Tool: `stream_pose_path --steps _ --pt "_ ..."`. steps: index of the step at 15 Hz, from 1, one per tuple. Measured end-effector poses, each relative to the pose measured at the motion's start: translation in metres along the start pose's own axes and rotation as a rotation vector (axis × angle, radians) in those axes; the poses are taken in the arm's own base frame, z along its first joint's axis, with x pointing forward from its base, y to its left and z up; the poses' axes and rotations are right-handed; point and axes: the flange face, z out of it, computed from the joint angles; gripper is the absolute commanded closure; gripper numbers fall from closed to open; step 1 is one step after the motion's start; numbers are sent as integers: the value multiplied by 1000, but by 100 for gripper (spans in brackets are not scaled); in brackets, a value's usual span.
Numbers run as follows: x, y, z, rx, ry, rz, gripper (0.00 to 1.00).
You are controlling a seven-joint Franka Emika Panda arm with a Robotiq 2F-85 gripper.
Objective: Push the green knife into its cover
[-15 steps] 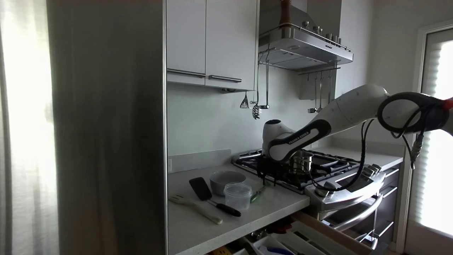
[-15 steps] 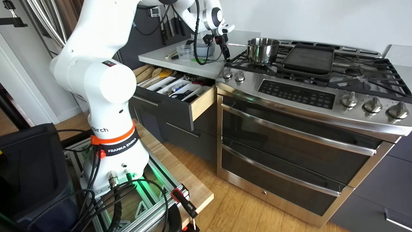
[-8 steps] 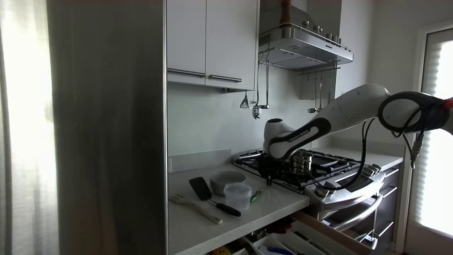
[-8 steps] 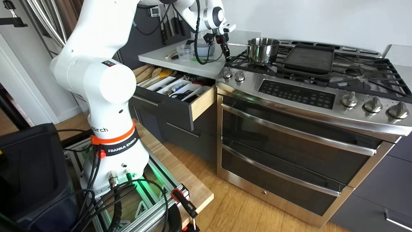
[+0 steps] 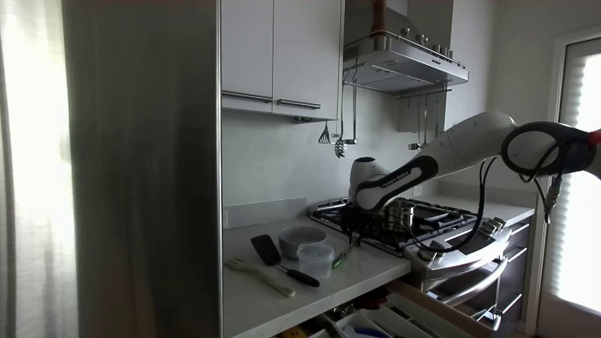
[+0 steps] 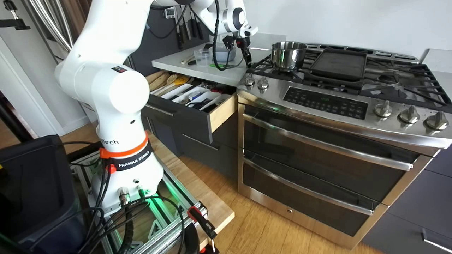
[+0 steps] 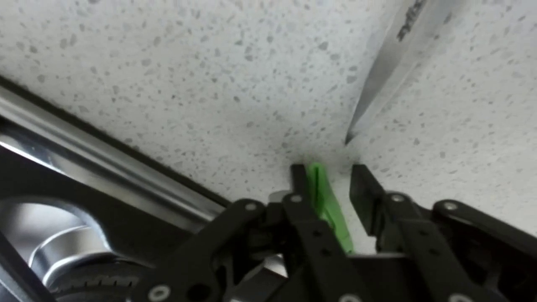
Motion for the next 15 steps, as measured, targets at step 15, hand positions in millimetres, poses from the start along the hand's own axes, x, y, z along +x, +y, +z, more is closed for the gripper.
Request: stream_pose_path --steps 15 --pt "3 -6 1 69 35 -87 0"
